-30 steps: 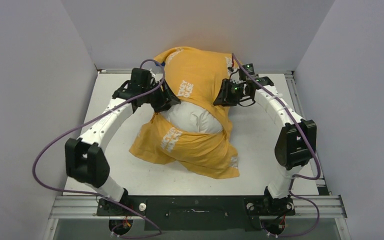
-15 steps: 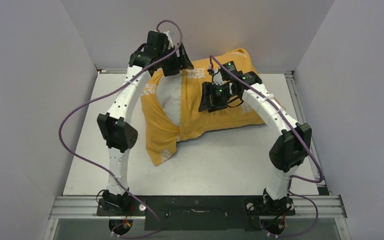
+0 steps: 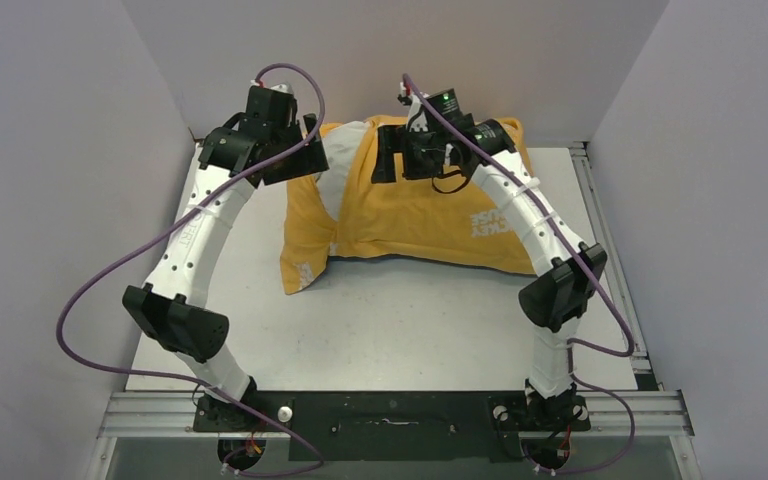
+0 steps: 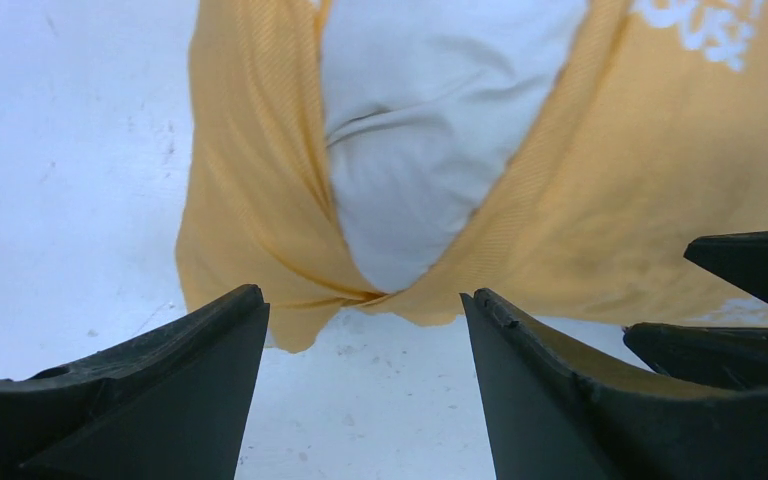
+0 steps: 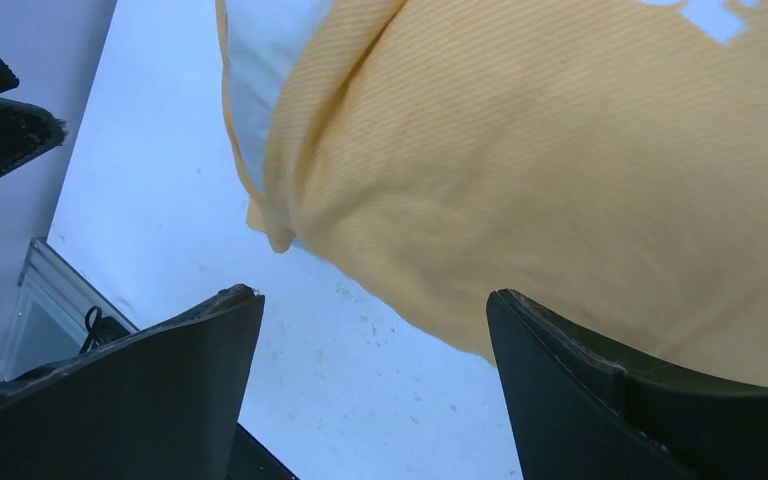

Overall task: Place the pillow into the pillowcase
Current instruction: Stuff the pillow into the pillowcase.

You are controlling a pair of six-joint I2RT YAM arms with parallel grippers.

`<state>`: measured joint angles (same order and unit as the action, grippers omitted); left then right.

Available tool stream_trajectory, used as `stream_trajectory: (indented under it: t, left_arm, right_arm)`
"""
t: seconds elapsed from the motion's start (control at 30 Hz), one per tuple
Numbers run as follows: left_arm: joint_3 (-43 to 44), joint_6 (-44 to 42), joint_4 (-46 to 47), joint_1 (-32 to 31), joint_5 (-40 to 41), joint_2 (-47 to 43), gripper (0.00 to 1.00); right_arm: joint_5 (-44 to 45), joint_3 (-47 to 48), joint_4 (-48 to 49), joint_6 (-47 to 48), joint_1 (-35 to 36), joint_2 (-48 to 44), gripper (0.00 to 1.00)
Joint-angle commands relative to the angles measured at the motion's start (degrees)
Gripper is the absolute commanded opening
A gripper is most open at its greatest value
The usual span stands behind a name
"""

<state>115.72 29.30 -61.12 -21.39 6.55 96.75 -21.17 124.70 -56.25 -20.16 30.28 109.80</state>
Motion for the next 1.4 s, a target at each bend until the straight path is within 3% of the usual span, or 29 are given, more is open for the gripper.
stream_trajectory:
  t: [0.0,0.3,0.37,0.47,0.63,0.87,1.03,1.17,1.27,1.37]
  left_arm:
    - [-4.8,0.2,0.0,1.7,2.4,2.0,0.72]
    - [-14.7,-2.7,24.3,5.1,-0.9,3.6,0.60]
    - [-14.5,-2.8,26.1,5.4,-2.3,5.8,0.50]
    - [-13.8,-3.7,25.0,5.4,-5.0,8.7,0.27]
    - [-20.6,-4.6,29.0,4.3,-12.1,1.4,0.00]
    - [-38.8,7.4,39.8,2.3,-18.4,-16.1,0.00]
    - [-45.6,12.9,47.3,2.3,-17.2,-28.1,0.00]
    - [-45.9,16.7,55.3,2.6,-15.3,-33.6,0.00]
    - [-43.6,19.0,62.7,2.4,-15.2,-33.3,0.00]
    - [-36.8,18.2,58.0,1.7,-15.0,-29.8,0.00]
  right_arm:
    - [-1.2,4.0,7.3,0.4,3.2,3.1,0.85]
    - [-4.3,10.3,16.2,-0.8,5.8,8.2,0.83]
    - [-4.9,11.0,17.6,-1.5,5.3,8.3,0.84]
    - [-5.7,9.2,20.3,-2.0,4.7,7.2,0.84]
    - [-8.5,6.5,25.8,-3.4,4.0,6.2,0.85]
    - [-12.9,4.8,33.0,-6.2,3.7,11.1,0.73]
    - [-14.9,5.4,25.1,-5.8,4.1,18.7,0.57]
    - [-13.1,2.2,11.4,-1.2,6.3,23.5,0.43]
    - [-11.7,-1.2,3.1,4.2,10.0,26.2,0.41]
    - [-13.1,-4.4,1.1,7.0,12.1,25.7,0.42]
